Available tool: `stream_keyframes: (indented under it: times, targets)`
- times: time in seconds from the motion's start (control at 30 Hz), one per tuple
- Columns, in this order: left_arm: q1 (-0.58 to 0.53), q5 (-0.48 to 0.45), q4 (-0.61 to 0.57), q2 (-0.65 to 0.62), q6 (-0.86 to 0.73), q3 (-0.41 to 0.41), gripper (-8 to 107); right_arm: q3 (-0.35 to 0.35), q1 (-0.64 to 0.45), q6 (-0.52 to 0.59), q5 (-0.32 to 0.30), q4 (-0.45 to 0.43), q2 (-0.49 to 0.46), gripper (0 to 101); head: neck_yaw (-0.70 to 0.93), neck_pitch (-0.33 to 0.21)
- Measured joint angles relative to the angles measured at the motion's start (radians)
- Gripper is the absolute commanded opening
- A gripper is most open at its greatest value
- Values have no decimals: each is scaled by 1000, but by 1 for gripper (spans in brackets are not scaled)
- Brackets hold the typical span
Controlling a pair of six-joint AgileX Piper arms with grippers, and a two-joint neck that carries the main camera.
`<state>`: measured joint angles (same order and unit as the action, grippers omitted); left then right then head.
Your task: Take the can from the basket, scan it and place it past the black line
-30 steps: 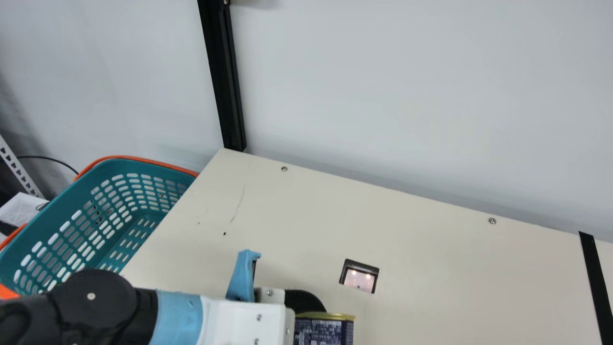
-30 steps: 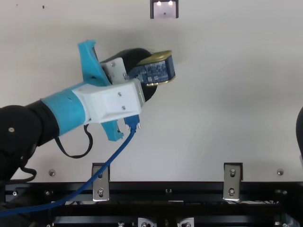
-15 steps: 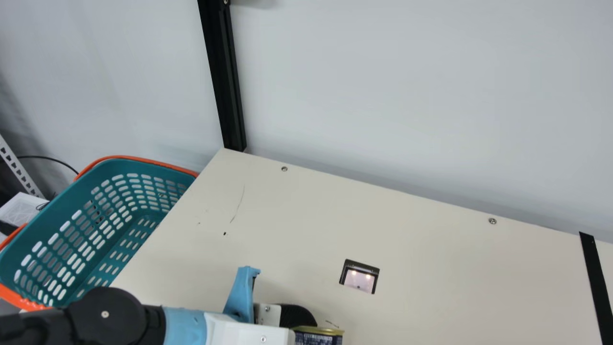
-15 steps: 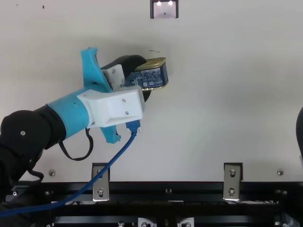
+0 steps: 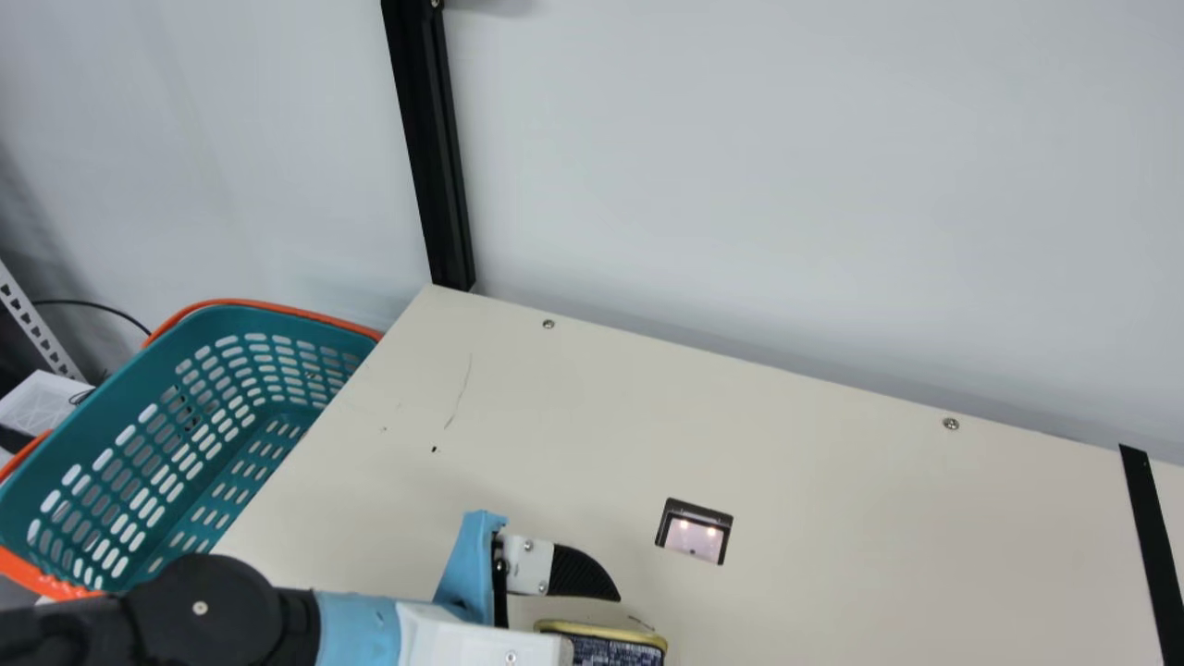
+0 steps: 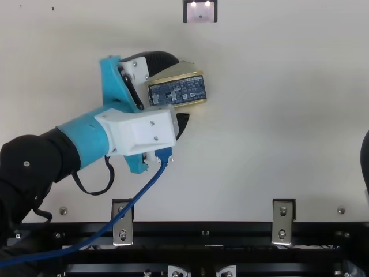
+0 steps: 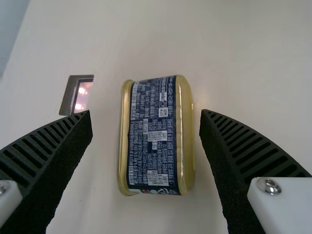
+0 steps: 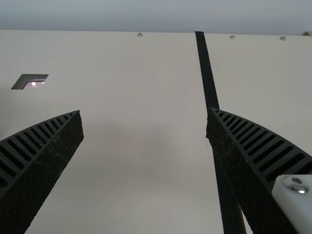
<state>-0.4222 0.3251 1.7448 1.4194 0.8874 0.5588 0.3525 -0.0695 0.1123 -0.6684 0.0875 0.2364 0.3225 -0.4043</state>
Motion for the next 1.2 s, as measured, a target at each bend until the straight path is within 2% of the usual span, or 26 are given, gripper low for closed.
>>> stream_keyframes:
  times: [0.27, 0.47, 0.93, 1.07, 1.2]
  targets:
    - [31, 40, 0, -35, 35, 46, 90, 0, 0, 0, 0, 0, 0, 101, -5, 5]
    - [95, 90, 0, -78, 86, 107, 90, 0, 0, 0, 0, 0, 0, 101, -5, 0]
    - [356, 232, 1, -227, 316, 278, 90, 0, 0, 0, 0, 0, 0, 101, -5, 5]
    - [449, 224, 1, -283, 416, 327, 90, 0, 0, 0, 0, 0, 0, 101, -5, 5]
    - [529, 163, -1, -337, 535, 359, 90, 0, 0, 0, 0, 0, 0, 101, -5, 0]
